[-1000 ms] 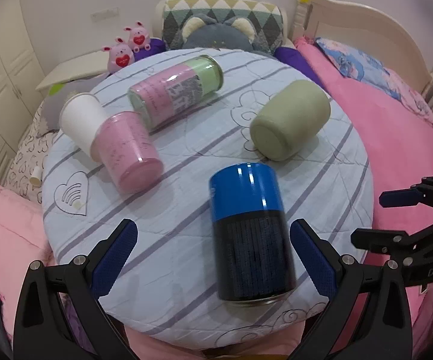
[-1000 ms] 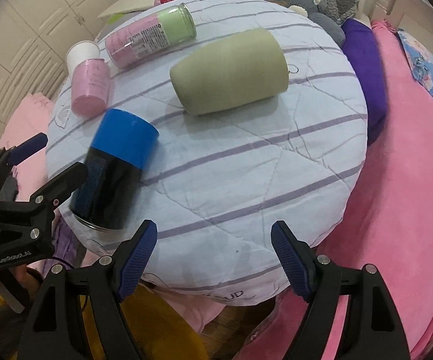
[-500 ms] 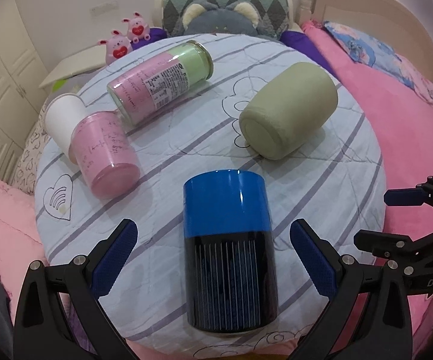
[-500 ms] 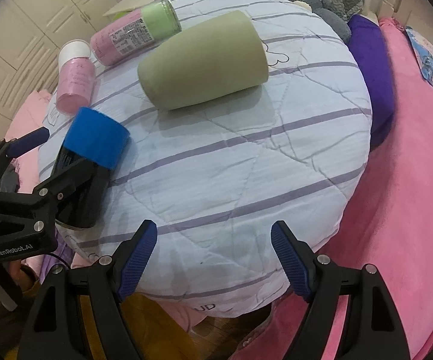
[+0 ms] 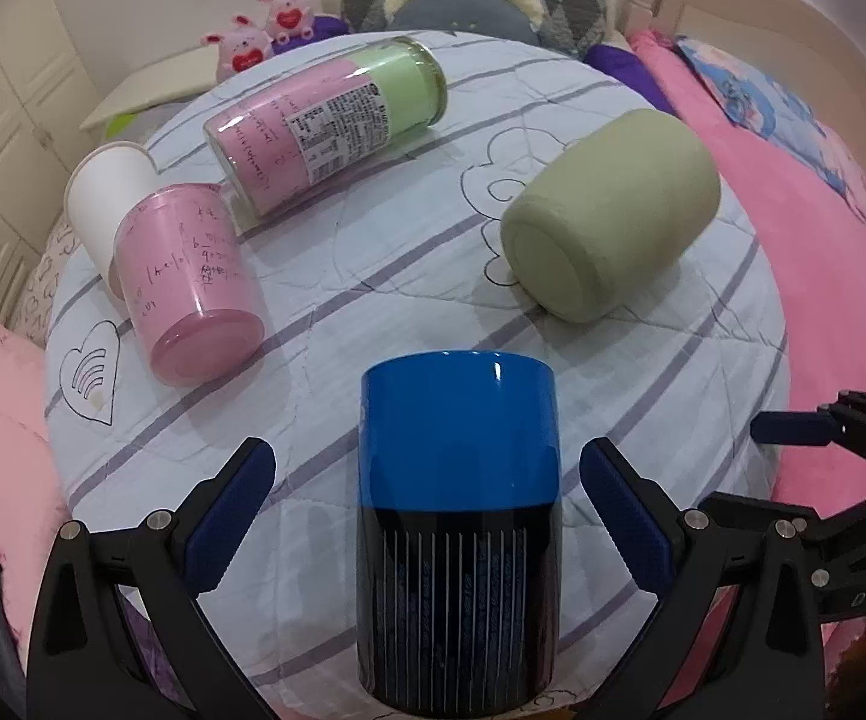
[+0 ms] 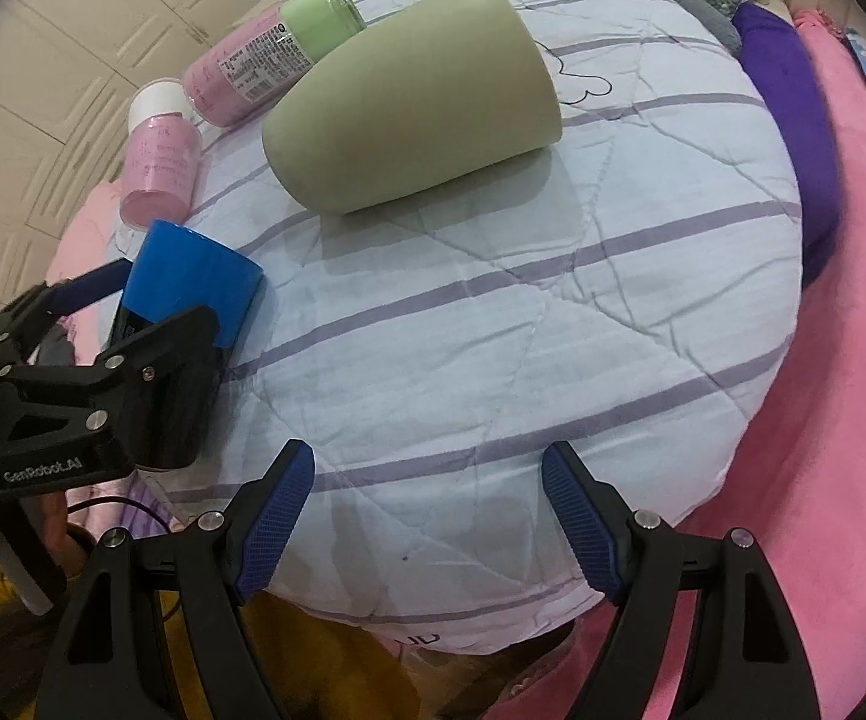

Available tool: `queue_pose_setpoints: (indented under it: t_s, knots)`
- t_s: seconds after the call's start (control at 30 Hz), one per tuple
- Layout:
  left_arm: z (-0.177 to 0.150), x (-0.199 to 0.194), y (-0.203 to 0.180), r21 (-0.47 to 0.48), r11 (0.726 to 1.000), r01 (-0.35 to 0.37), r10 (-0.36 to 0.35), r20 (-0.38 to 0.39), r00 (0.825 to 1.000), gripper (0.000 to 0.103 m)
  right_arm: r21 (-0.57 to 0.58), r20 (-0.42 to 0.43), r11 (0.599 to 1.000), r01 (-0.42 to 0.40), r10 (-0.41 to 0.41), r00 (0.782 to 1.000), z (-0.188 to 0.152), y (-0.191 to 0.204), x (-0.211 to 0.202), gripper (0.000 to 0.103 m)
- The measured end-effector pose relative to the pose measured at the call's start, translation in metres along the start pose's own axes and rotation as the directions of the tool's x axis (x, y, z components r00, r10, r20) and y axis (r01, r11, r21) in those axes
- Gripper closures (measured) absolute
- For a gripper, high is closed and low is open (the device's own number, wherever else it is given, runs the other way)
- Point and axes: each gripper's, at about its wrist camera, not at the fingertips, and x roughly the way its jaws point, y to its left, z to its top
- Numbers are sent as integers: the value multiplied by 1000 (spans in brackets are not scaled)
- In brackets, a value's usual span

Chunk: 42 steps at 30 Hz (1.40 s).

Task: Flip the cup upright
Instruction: 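Grasp the upright blue-and-black cup with the left gripper, then set the blue-and-black cup upright on the cover and open the left gripper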

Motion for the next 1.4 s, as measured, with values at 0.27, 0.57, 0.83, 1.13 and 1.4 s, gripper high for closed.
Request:
queue_pose_setpoints:
  t_s: [0.27, 0.57, 0.83, 1.13, 1.4]
  knots:
    - [-1, 1, -13, 58, 996, -67, 65, 29, 997, 32, -9, 1, 1000, -6, 6, 1000, 1, 1, 5, 23]
    - [3, -1, -12, 71, 995, -66, 64, 38, 997, 32, -12, -3, 1000, -10, 10, 1000, 0, -8, 2, 23]
    - [5, -12, -16, 90, 993, -77, 70, 80, 994, 32, 0, -5, 1000, 12, -12, 1000, 0, -7, 1, 23]
    - [10, -26, -14, 86, 992, -95, 83, 135, 987, 32, -5, -5, 999, 37, -37, 999, 0, -5, 1, 23]
    - [12, -46, -9, 75, 993, -93, 74, 224, 972, 32, -1, 11, 998, 58, -58, 998, -6, 2, -6, 23]
